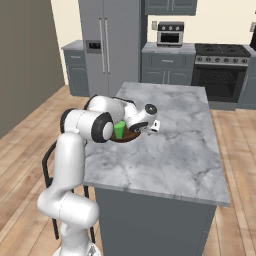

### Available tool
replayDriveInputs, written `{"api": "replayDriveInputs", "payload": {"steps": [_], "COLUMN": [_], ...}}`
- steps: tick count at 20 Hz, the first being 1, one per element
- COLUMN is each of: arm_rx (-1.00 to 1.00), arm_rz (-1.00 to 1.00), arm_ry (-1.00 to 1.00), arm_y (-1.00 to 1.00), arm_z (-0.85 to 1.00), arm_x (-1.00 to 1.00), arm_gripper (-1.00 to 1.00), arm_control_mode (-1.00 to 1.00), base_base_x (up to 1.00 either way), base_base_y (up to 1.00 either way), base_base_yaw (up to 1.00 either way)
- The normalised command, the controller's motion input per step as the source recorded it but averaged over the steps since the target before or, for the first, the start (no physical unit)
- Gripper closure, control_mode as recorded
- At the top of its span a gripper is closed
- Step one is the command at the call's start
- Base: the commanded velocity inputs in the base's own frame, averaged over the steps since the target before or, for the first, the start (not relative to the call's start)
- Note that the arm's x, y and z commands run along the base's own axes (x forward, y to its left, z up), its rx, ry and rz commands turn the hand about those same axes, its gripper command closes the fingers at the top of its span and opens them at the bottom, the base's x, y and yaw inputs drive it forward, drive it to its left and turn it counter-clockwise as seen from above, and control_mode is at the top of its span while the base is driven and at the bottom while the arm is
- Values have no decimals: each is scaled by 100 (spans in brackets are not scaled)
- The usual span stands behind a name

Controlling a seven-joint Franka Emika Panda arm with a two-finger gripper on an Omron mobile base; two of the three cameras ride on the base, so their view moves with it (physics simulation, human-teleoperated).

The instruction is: Place the cup inside the bowl on the dining table and move the bowl to any counter.

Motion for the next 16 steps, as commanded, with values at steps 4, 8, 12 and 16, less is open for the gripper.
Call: {"api": "replayDriveInputs", "payload": {"steps": [4,8,12,16], "arm_rx": [0,0,0,0], "arm_rz": [0,0,0,0], "arm_ry": [0,0,0,0], "arm_y": [0,0,0,0], "arm_z": [-9,-14,-12,-1], "arm_x": [10,13,12,2], "arm_gripper": [-100,-100,-100,-100], "arm_control_mode": [-100,-100,-100,-100], "base_base_x": [0,0,0,0], "base_base_y": [0,0,0,0], "base_base_yaw": [0,0,0,0]}}
